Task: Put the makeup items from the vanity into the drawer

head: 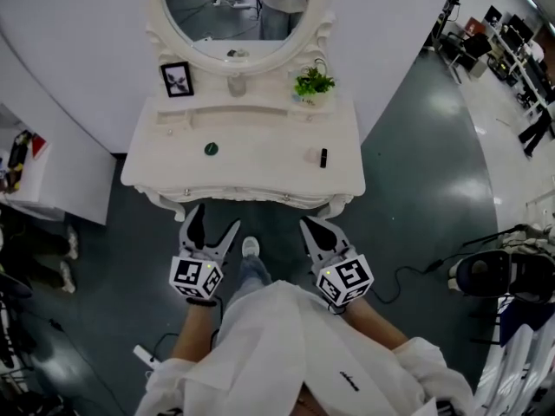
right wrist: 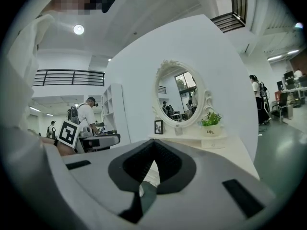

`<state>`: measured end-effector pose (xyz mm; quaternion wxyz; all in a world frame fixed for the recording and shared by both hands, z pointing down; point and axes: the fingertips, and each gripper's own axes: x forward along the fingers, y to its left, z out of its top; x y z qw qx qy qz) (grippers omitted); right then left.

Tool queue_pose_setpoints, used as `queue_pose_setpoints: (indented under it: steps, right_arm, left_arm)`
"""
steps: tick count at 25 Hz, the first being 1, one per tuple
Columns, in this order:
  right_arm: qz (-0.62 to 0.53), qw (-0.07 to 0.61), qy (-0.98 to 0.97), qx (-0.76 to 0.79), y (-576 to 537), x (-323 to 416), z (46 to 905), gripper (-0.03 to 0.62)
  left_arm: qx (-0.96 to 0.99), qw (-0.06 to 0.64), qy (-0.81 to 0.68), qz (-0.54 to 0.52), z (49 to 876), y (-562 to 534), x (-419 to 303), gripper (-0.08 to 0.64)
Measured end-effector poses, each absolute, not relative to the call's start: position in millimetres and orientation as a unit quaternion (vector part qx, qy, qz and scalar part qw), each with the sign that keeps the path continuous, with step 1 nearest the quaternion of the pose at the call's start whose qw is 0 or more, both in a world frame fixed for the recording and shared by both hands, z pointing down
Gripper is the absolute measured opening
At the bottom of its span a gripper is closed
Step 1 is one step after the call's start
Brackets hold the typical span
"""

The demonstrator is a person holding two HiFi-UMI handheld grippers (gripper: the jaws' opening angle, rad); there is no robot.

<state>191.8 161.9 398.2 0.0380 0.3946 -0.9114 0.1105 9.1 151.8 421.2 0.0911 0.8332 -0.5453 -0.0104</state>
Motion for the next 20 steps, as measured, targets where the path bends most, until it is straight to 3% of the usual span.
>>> queue_pose_setpoints:
  steps: [20]
  right_arm:
    - [0.145, 0.083, -0.898, 0.407, -66.3, 37.9, 440.8, 0.018]
  left_arm:
    - [0.822, 0.143, -0.540, 0.112, 501.6, -88.4, -119.3, 0.380]
